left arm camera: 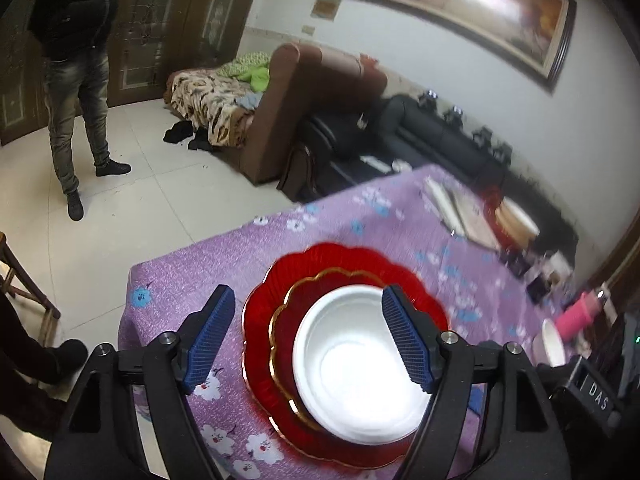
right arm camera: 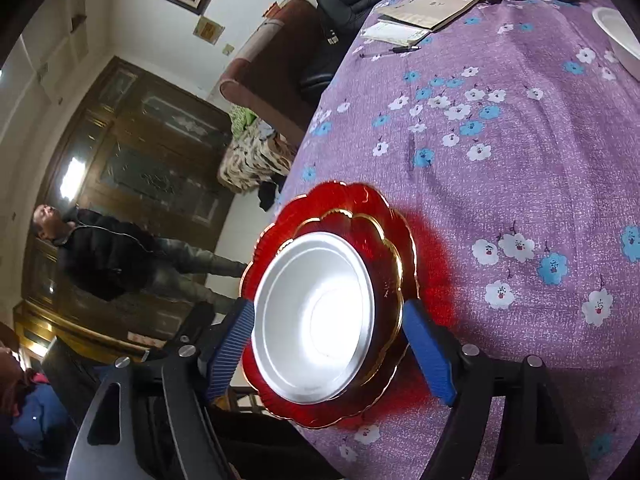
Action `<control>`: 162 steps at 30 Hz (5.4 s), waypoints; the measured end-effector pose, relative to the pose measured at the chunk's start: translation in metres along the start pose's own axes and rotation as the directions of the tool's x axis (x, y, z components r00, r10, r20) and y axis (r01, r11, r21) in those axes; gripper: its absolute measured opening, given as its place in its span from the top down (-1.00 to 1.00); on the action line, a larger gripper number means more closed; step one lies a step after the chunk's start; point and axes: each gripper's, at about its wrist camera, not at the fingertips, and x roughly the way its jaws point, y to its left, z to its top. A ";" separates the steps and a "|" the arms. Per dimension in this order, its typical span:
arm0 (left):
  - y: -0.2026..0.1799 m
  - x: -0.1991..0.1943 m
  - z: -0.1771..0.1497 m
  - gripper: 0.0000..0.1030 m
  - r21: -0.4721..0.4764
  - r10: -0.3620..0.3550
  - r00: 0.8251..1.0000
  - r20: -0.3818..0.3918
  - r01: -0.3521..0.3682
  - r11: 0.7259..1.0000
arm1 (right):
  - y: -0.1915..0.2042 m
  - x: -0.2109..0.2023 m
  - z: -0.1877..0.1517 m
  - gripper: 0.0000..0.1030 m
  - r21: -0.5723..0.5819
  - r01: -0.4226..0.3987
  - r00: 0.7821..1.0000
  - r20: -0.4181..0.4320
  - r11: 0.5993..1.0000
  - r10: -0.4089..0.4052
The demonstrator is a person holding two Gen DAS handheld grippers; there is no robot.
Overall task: Organize plates and bowls
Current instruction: 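Carry the white bowl with the left gripper onto the stacked red plates, then release the white bowl and move the left gripper to the beige bowl, then grasp the rim of the beige plastic bowl with the left gripper and lift, then carry the beige bowl with the left gripper toward the stacked red plates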
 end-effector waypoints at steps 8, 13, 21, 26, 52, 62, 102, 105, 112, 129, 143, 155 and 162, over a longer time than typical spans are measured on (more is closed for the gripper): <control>-0.039 -0.010 -0.008 -0.51 0.112 -0.065 0.997 0.048 0.059 0.992 | -0.019 -0.040 0.002 -0.64 0.029 -0.051 0.992 0.115 0.998 0.047; -0.073 -0.013 -0.020 -0.51 0.215 -0.136 0.990 0.033 0.126 0.968 | -0.042 -0.072 0.003 -0.69 0.064 -0.043 0.980 0.198 0.997 0.029; -0.141 0.001 -0.048 -0.51 0.390 -0.222 0.964 -0.147 0.263 0.882 | -0.087 -0.131 -0.001 -0.70 0.146 -0.022 0.952 0.306 0.989 -0.024; -0.183 0.007 -0.071 -0.51 0.457 -0.232 0.947 -0.223 0.312 0.833 | -0.125 -0.171 -0.009 -0.71 0.220 -0.003 0.927 0.366 0.976 -0.080; -0.344 0.048 -0.162 -0.50 0.527 -0.197 0.839 -0.508 0.483 0.699 | -0.265 -0.265 0.000 -0.87 0.528 0.083 0.863 0.387 0.845 -0.326; -0.354 0.060 -0.172 -0.50 0.525 -0.181 0.832 -0.525 0.484 0.700 | -0.269 -0.255 0.011 -0.86 0.525 0.124 0.872 0.346 0.842 -0.345; -0.365 0.059 -0.202 0.57 0.644 -0.158 0.865 -0.476 0.465 0.608 | -0.272 -0.232 0.013 0.54 0.481 0.348 0.847 0.207 0.805 -0.490; -0.365 0.057 -0.204 0.70 0.646 -0.159 0.862 -0.481 0.472 0.600 | -0.270 -0.231 0.012 0.60 0.473 0.349 0.847 0.211 0.809 -0.489; -0.364 0.058 -0.200 0.73 0.615 -0.175 0.838 -0.516 0.505 0.605 | -0.266 -0.230 0.011 0.73 0.461 0.353 0.847 0.213 0.814 -0.487; -0.355 0.078 -0.183 0.81 0.424 -0.226 0.706 -0.671 0.616 0.664 | -0.266 -0.237 0.011 0.75 0.464 0.308 0.863 0.230 0.830 -0.449; -0.331 0.052 -0.170 0.81 0.452 -0.279 0.739 -0.614 0.619 0.643 | -0.246 -0.239 -0.003 0.79 0.431 0.285 0.869 0.260 0.856 -0.421; -0.306 0.035 -0.155 0.79 0.463 -0.299 0.773 -0.560 0.591 0.661 | -0.222 -0.234 -0.009 0.79 0.378 0.284 0.875 0.274 0.881 -0.400; -0.290 0.032 -0.145 0.79 0.459 -0.299 0.793 -0.531 0.565 0.686 | -0.204 -0.223 -0.007 0.80 0.331 0.300 0.877 0.274 0.895 -0.395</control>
